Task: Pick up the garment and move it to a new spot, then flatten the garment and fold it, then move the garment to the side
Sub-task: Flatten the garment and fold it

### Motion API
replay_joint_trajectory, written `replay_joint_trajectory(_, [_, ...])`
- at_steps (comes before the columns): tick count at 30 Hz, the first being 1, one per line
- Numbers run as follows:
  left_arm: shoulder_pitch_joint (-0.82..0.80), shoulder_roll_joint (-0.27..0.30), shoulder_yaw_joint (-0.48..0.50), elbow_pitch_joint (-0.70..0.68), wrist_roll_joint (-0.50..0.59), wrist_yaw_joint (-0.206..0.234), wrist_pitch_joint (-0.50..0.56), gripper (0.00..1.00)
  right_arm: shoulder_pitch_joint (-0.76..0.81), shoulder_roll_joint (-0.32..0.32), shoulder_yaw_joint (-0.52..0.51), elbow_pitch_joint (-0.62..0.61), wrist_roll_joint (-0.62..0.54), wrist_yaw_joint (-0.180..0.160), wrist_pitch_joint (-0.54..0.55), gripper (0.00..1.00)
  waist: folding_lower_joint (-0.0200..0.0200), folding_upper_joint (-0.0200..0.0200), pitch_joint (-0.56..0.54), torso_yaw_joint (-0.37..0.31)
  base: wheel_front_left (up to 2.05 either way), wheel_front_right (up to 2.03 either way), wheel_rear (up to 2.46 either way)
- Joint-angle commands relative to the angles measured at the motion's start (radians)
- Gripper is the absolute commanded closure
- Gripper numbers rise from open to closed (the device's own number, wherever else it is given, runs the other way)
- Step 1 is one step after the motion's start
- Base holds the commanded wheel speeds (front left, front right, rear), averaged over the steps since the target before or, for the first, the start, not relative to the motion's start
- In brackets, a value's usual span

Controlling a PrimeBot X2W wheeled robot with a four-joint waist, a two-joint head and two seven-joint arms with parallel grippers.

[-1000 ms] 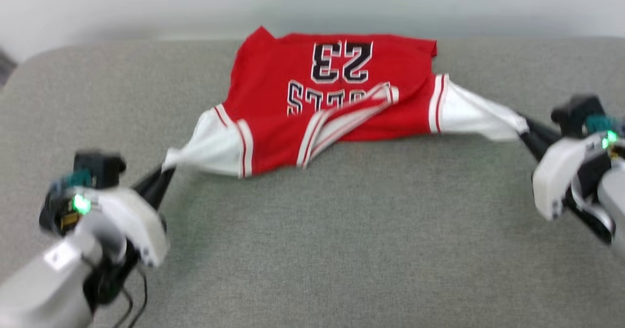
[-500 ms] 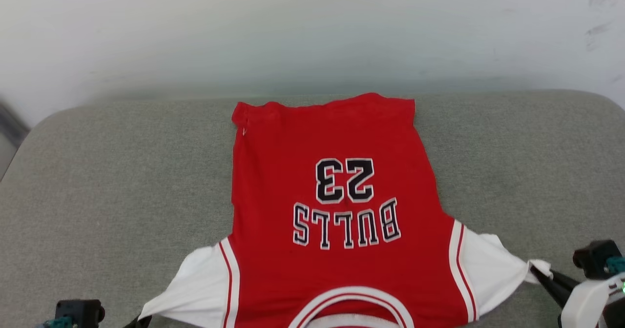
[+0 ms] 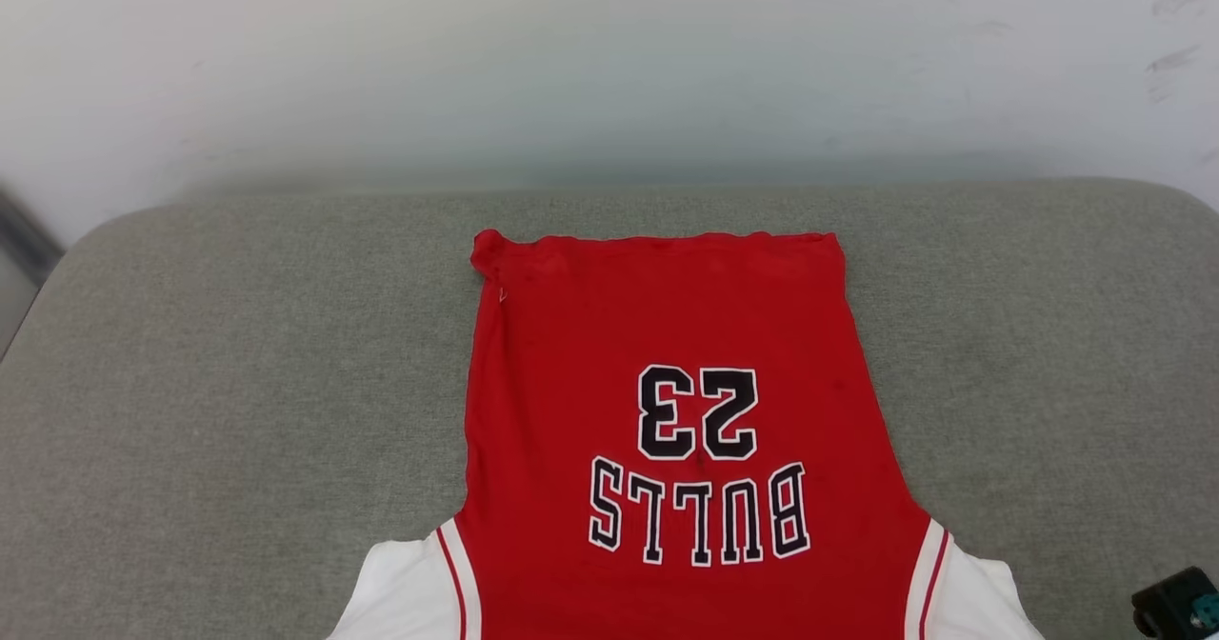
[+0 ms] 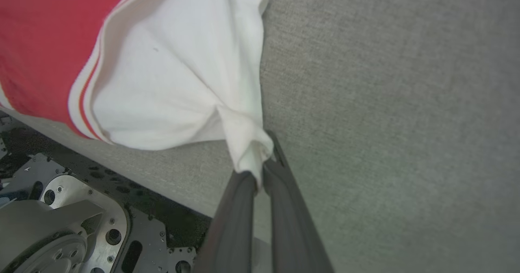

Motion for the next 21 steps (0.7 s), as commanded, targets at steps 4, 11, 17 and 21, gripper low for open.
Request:
replay_joint_trajectory(4, [-0.023, -0.008, 0.006, -0.017, 0.028, 0.014, -0.005, 1.00, 0.019, -0.007, -0.081, -0.061, 0.001, -0.002, 0.082, 0.00, 0.0001, 0.0000, 0.019, 0.009, 0.00, 0.00, 0.00])
replay_joint_trajectory(11, [-0.075, -0.026, 0.020, -0.059, 0.083, 0.027, -0.006, 1.00, -0.079, -0.028, -0.289, -0.203, -0.052, -0.001, 0.126, 0.00, 0.0001, 0.0000, 0.077, 0.037, 0.00, 0.00, 0.00])
replay_joint_trajectory(17, [-0.144, -0.043, 0.026, -0.104, 0.138, 0.037, -0.005, 1.00, -0.282, -0.030, -0.431, -0.298, -0.112, -0.001, 0.192, 0.00, 0.0001, 0.0000, 0.170, 0.077, 0.00, 0.00, 0.00])
replay_joint_trajectory(21, [-0.199, -0.061, 0.027, -0.138, 0.179, 0.042, -0.003, 1.00, -0.468, -0.023, -0.429, -0.317, -0.128, -0.001, 0.311, 0.00, 0.0001, 0.0000, 0.246, 0.111, 0.00, 0.00, 0.00])
